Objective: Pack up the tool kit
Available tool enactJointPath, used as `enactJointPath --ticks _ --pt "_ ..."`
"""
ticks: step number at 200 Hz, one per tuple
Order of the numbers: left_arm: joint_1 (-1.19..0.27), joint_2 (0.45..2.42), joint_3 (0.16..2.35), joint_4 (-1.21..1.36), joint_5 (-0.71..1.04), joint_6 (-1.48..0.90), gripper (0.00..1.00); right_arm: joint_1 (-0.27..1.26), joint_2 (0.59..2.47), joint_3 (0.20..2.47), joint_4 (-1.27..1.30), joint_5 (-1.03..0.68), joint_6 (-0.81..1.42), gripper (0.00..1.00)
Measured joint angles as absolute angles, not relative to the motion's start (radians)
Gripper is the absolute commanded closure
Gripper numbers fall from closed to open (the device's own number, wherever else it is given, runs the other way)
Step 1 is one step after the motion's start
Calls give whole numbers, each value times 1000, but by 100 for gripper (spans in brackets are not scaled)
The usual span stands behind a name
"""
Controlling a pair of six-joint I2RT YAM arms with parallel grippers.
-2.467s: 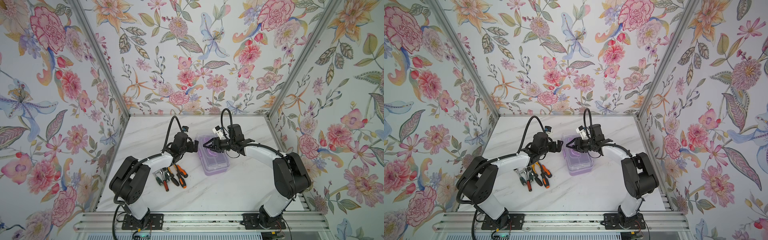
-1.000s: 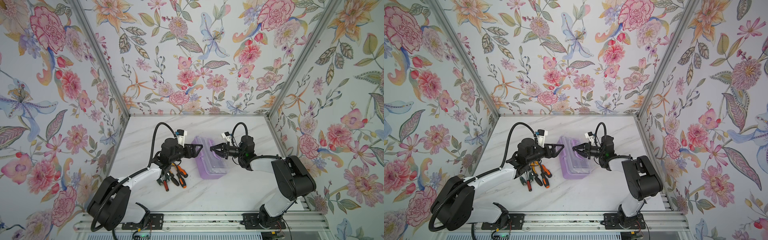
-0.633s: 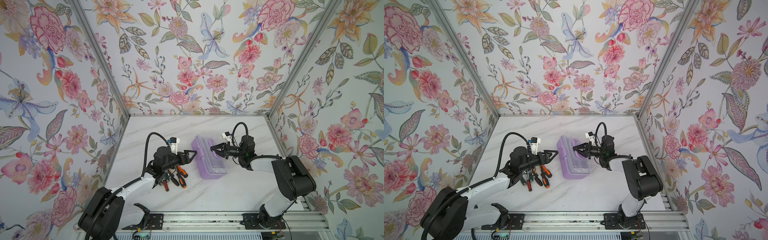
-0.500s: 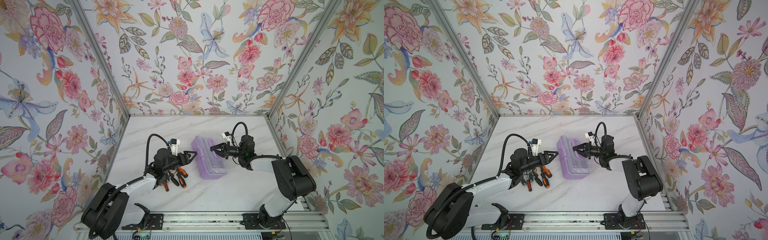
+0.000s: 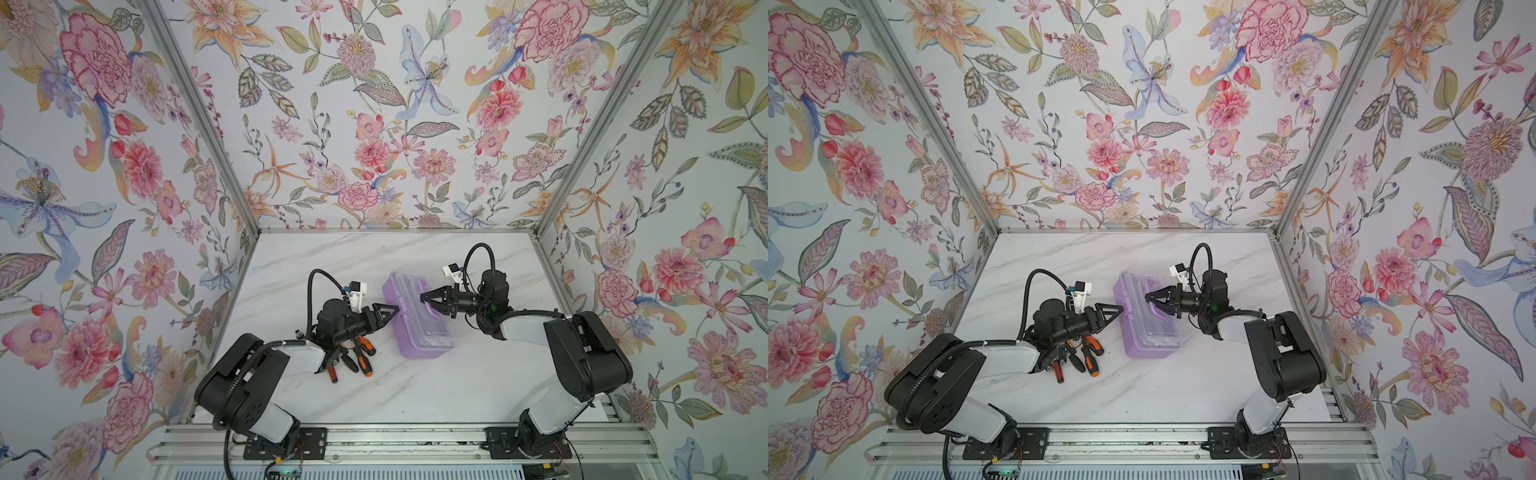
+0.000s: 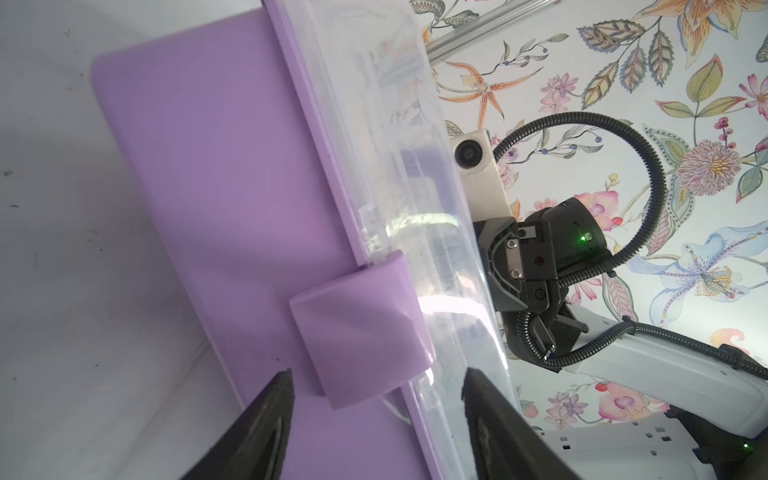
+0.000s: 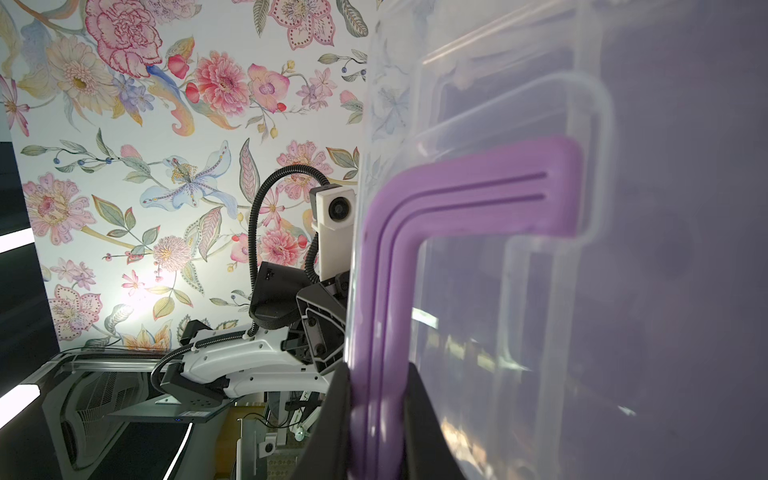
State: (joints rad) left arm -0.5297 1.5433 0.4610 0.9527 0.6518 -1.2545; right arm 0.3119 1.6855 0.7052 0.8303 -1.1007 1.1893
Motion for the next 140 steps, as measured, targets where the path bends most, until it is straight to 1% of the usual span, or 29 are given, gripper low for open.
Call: enactJointPath --ticks 53,96,121,140 --pt "-539 1653 461 1128 659 -1330 33 314 1686 707 826 -1100 1183 100" --pt "-527 1767 458 1366 677 -1517 35 308 1681 705 820 -1092 1176 100" --pt "-514 1773 458 1387 698 -1606 35 308 1665 709 767 -1079 1136 100" --pt "-492 1766 465 1380 726 -1661 35 313 1646 738 661 -1060 1069 100"
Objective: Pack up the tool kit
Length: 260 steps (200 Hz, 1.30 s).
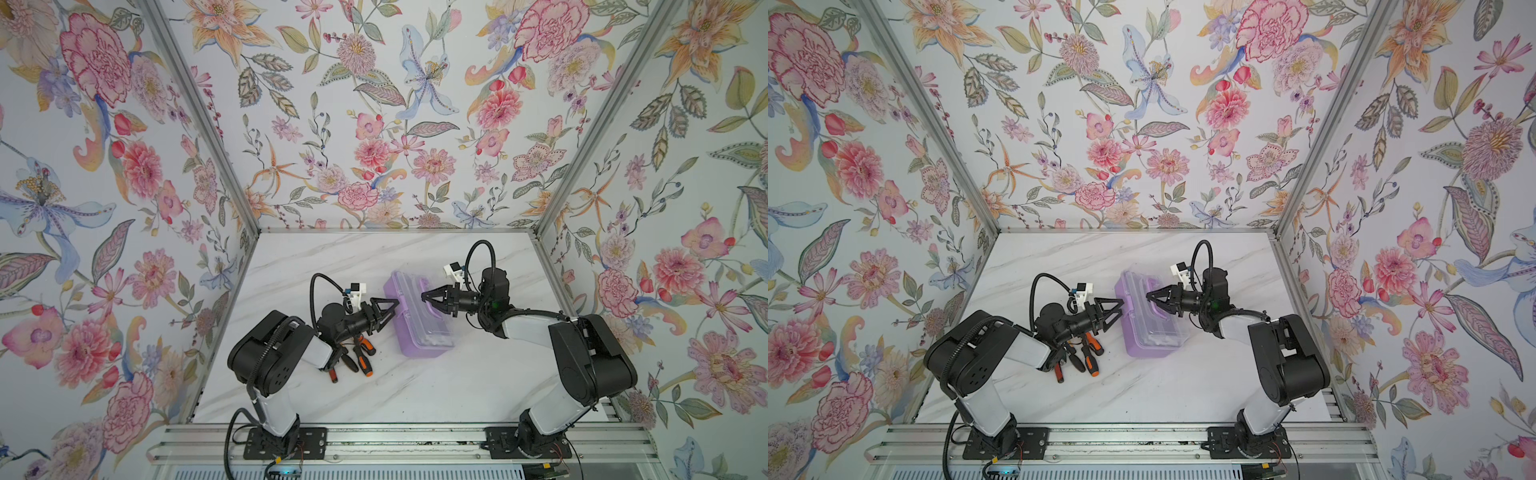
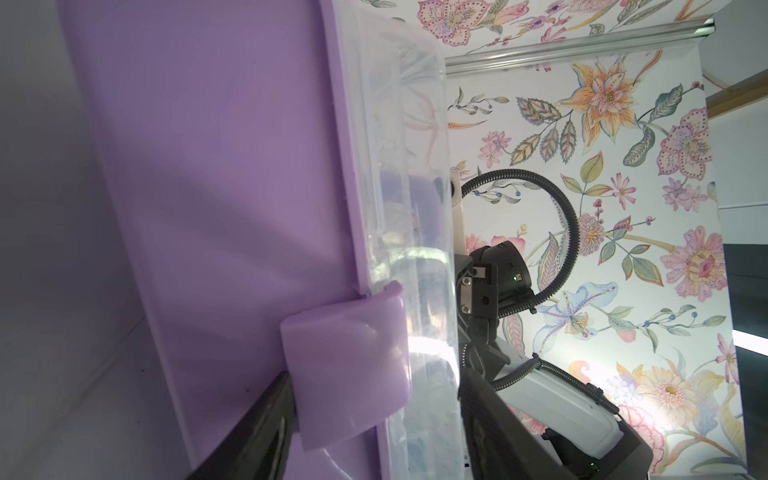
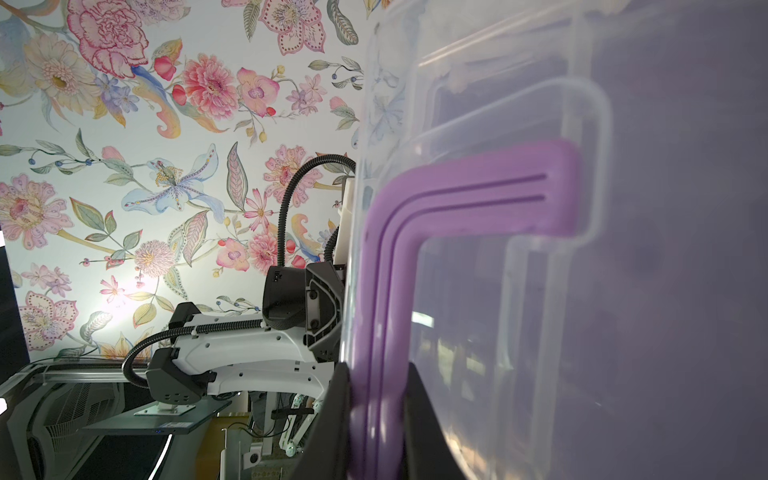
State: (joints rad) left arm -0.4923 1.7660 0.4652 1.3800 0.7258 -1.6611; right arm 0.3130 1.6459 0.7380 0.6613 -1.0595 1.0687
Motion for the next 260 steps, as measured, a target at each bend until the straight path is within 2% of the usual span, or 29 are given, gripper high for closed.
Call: enactJointPath --ticks 21,40,69,92,123,145,171,202,260 --pt "-456 1726 493 1361 760 -1708 35 316 1635 779 548 -1018 995 100" --pt "-423 1614 591 1375 786 -1710 34 330 1631 799 481 -982 953 100" --pt "-397 1449 673 1332 807 -1592 33 339 1619 806 442 -952 929 100" --pt "-392 1397 676 1071 790 -1404 30 354 1586 828 327 -866 878 100" --pt "-390 1375 719 634 693 -1133 28 444 1569 936 28 -579 739 100" --pt "-389 1369 722 507 655 -1048 28 503 1581 1008 -86 -453 694 100" --pt "-389 1368 722 439 631 -1003 27 538 1591 1048 -138 -384 669 100" --pt "-389 1359 722 399 616 -975 27 519 1573 1026 -127 -413 673 100" --pt "-409 1380 748 395 613 -956 21 398 1541 886 144 -705 873 100"
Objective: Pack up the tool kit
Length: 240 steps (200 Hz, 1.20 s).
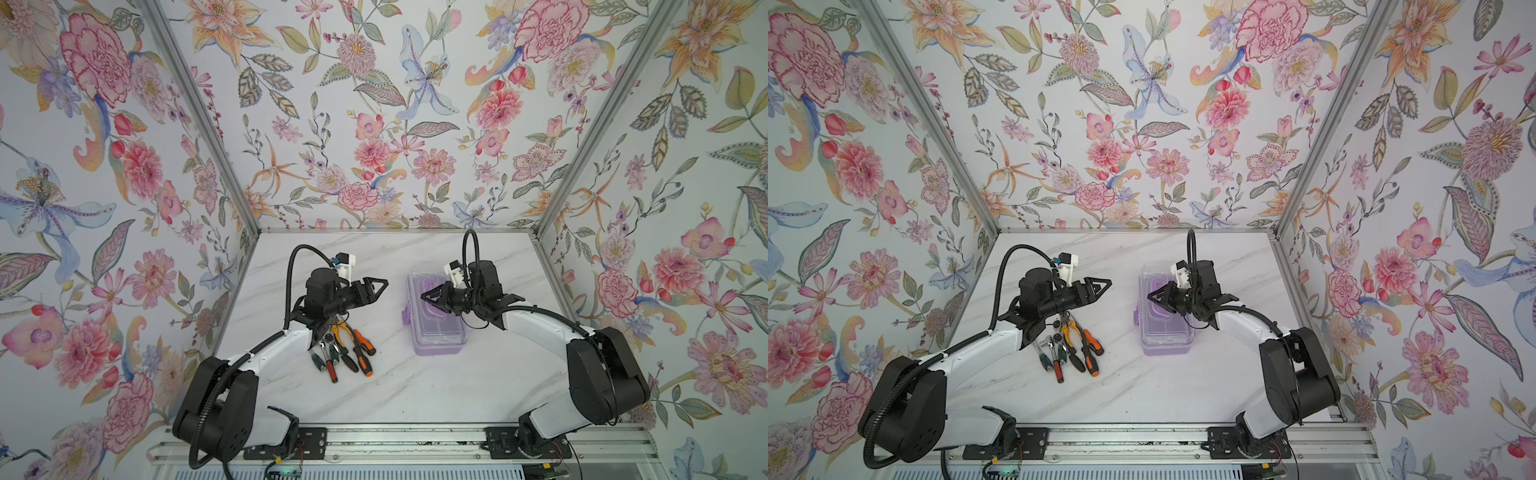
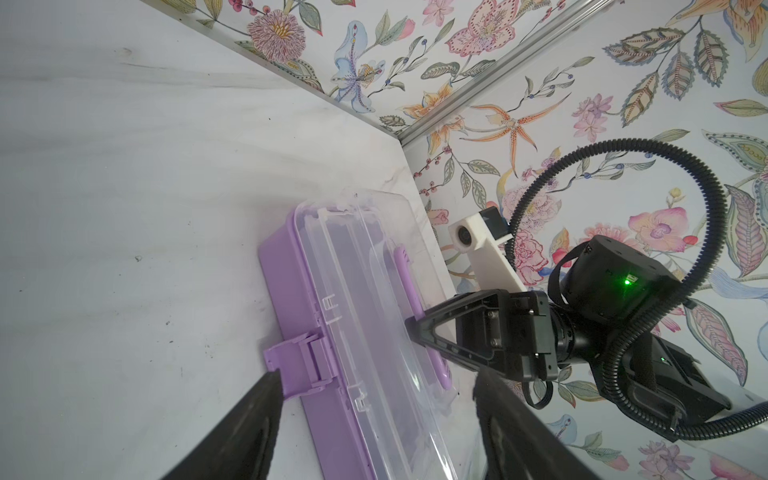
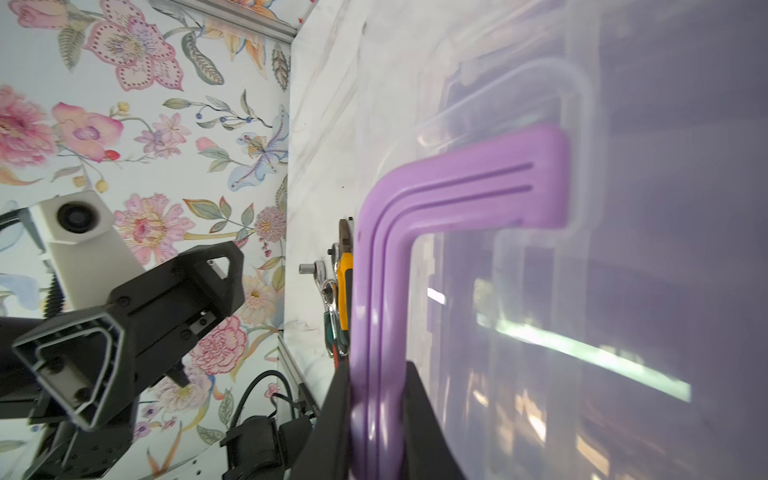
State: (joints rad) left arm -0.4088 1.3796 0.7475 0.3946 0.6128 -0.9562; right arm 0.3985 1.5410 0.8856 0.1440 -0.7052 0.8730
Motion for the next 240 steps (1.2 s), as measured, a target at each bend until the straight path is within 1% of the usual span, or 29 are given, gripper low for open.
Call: enactJointPath --ticks 33,59,102,124,130,134,140,148,152,156,161,175,206,230,240 --pt "-447 1442 785 406 613 -956 19 399 1541 857 348 -836 1024 100" --pt "-474 1490 797 420 613 -957 18 408 1550 850 469 -900 1109 100" --pt "-485 1537 832 450 613 -960 18 406 1638 821 724 -950 1282 100" --pt "-494 1575 873 457 613 -961 17 409 1659 818 767 -965 1311 100" --pt "-496 1587 884 457 614 -961 17 406 1659 818 768 -966 1309 94" --pt "-498 1595 892 457 614 -961 17 405 1659 818 768 -967 1308 85" --pt "-501 1603 900 456 613 -961 17 404 1659 818 763 -966 1301 69" --pt "-503 1610 906 456 612 -961 17 401 1658 818 752 -966 1293 53" --pt "-503 1612 908 455 612 -961 17 397 1655 818 742 -966 1278 44" --pt "-504 1615 911 450 612 -962 17 395 1652 818 738 -966 1269 37" --pt "-504 1618 913 446 613 -962 17 389 1642 819 727 -967 1257 32" --pt "-506 1628 919 442 616 -965 17 380 1593 825 672 -961 1192 27" --pt "-513 1628 966 440 619 -969 17 368 1512 859 433 -914 1021 26" --pt "-524 1628 1014 432 622 -968 17 362 1454 923 197 -825 876 23" --pt "-531 1632 1039 424 624 -968 17 362 1427 956 89 -763 810 19"
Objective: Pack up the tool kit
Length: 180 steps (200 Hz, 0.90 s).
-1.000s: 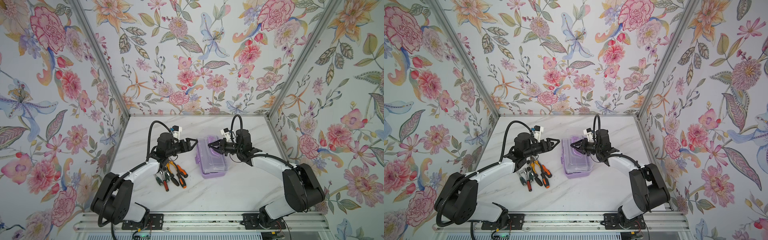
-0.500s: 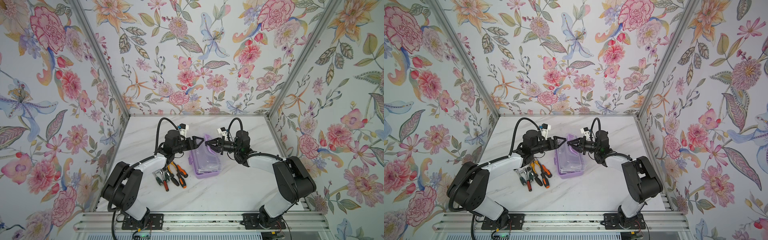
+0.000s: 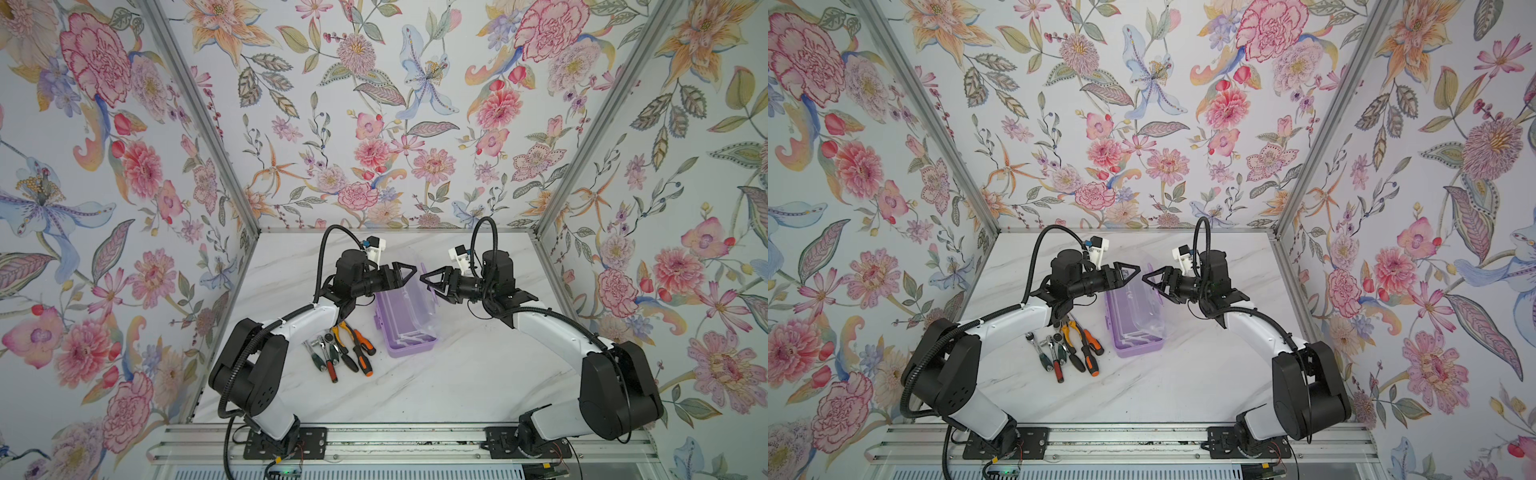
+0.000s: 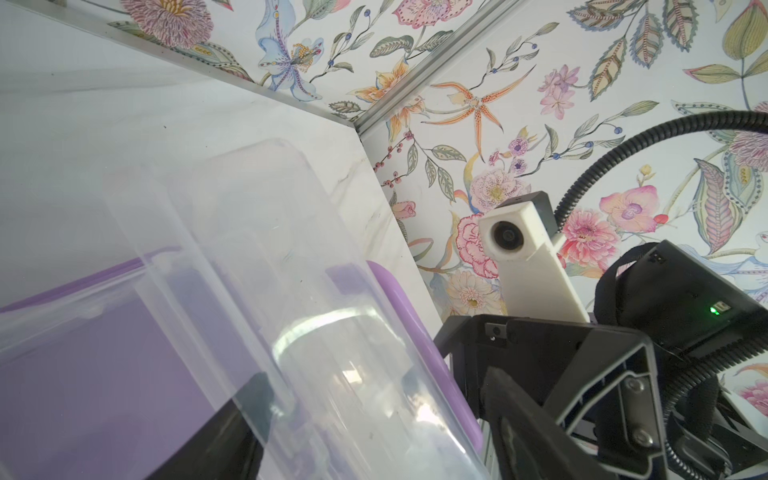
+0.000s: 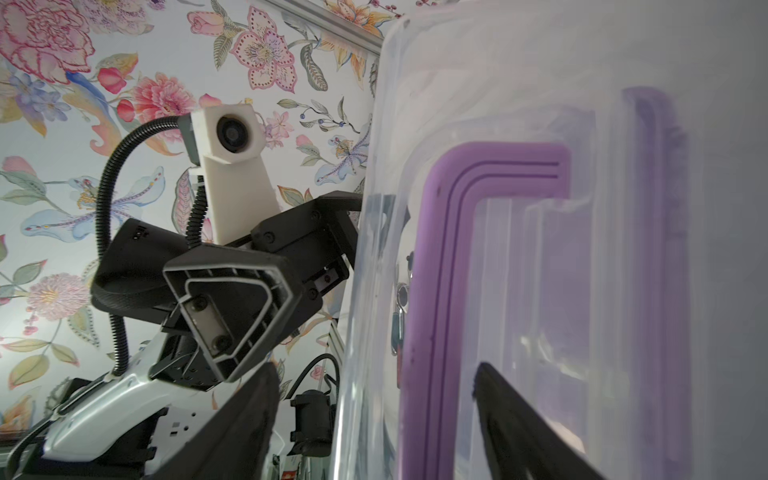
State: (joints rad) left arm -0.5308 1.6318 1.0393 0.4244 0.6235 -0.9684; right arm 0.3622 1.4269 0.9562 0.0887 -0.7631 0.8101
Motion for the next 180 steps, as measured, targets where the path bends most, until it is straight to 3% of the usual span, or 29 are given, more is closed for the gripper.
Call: enactJointPath --ticks 58,180 --pt "-576 1760 1236 396 625 -968 17 349 1250 1021 -257 -455 576 14" --pt "-719 2045 1535 382 700 -973 19 287 1090 893 -394 -323 508 15"
